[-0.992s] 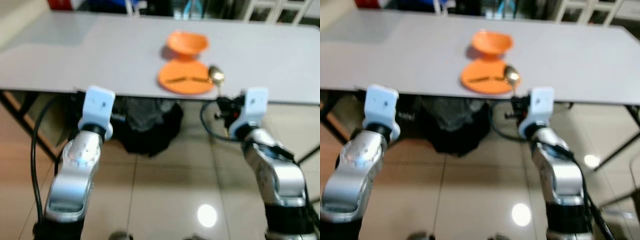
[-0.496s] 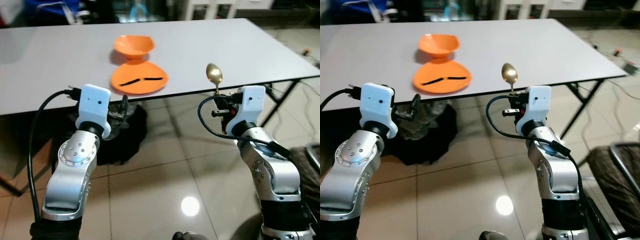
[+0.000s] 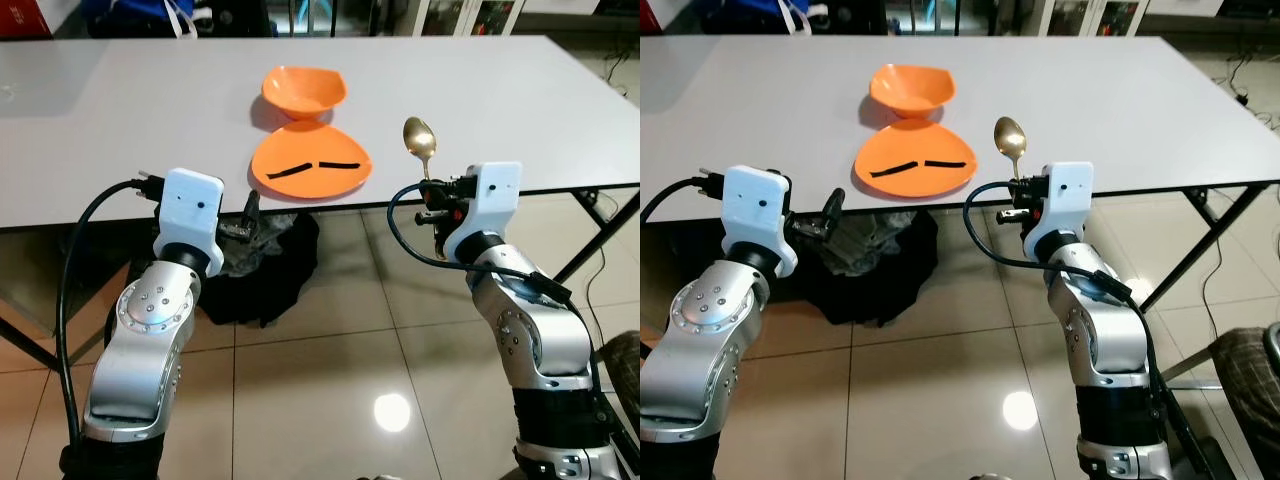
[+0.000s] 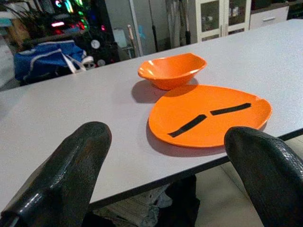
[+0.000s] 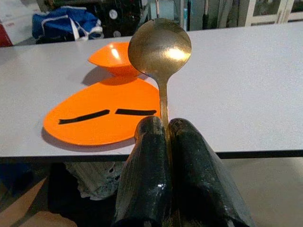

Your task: Setting the table

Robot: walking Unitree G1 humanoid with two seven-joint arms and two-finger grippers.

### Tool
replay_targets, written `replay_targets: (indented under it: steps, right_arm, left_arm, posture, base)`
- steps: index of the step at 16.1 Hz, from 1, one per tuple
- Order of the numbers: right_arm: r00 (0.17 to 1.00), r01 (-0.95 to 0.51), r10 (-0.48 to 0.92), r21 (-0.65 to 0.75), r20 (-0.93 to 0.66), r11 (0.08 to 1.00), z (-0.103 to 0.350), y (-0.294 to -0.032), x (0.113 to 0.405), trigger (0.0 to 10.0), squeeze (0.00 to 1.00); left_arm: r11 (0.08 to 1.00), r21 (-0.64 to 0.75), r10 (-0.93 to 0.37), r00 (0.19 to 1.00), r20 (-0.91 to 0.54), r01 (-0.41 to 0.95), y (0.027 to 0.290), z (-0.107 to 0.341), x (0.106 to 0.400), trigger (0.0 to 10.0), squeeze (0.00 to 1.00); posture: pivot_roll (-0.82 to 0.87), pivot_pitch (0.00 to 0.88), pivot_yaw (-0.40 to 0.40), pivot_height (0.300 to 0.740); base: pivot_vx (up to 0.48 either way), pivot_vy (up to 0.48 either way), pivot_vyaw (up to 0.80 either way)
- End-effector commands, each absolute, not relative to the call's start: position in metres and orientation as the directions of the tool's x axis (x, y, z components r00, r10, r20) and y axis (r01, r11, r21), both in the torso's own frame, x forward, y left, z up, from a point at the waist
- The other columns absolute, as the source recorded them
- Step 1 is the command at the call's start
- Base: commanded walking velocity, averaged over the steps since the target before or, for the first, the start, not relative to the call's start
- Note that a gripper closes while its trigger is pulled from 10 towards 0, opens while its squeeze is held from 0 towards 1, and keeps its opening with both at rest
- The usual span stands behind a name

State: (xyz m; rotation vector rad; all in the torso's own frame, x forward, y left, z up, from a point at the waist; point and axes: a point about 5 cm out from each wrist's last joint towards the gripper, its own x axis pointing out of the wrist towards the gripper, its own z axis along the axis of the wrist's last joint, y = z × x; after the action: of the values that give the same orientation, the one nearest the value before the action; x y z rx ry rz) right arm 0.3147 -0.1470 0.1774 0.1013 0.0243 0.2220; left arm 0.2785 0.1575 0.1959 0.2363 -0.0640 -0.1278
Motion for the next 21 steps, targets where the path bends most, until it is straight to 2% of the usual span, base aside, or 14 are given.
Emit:
replay_targets:
  steps: [1,18,21]
  right_arm:
    - [0.979,-0.202,0.203,0.104,-0.004,0.974,0.1794,-0.1501,0.3165,10.0,0.00]
    - [0.981,-0.195,0.196,0.098,0.004,0.976,0.1794,-0.1513,0.3173,10.0,0.00]
    - [0.980,-0.198,0.198,0.072,0.003,0.978,0.1792,-0.1514,0.3174,10.0,0.00]
  left_arm:
    - [0.963,0.240,-0.142,0.988,0.064,0.123,0.1572,0.2006,0.2772,10.0,0.00]
    - [0.963,0.237,-0.148,0.987,0.068,0.128,0.1568,0.2018,0.2778,10.0,0.00]
    - [0.971,0.223,-0.096,0.994,0.052,0.082,0.1600,0.1996,0.2815,10.0,0.00]
  posture:
    - [0.01,0.066,-0.016,0.740]
    - [0.01,0.064,-0.014,0.740]
    - [0.01,0.063,-0.013,0.740]
  base:
    - [0.416,0.000,0.00]
    - [0.419,0.000,0.00]
    - [0.266,0.000,0.00]
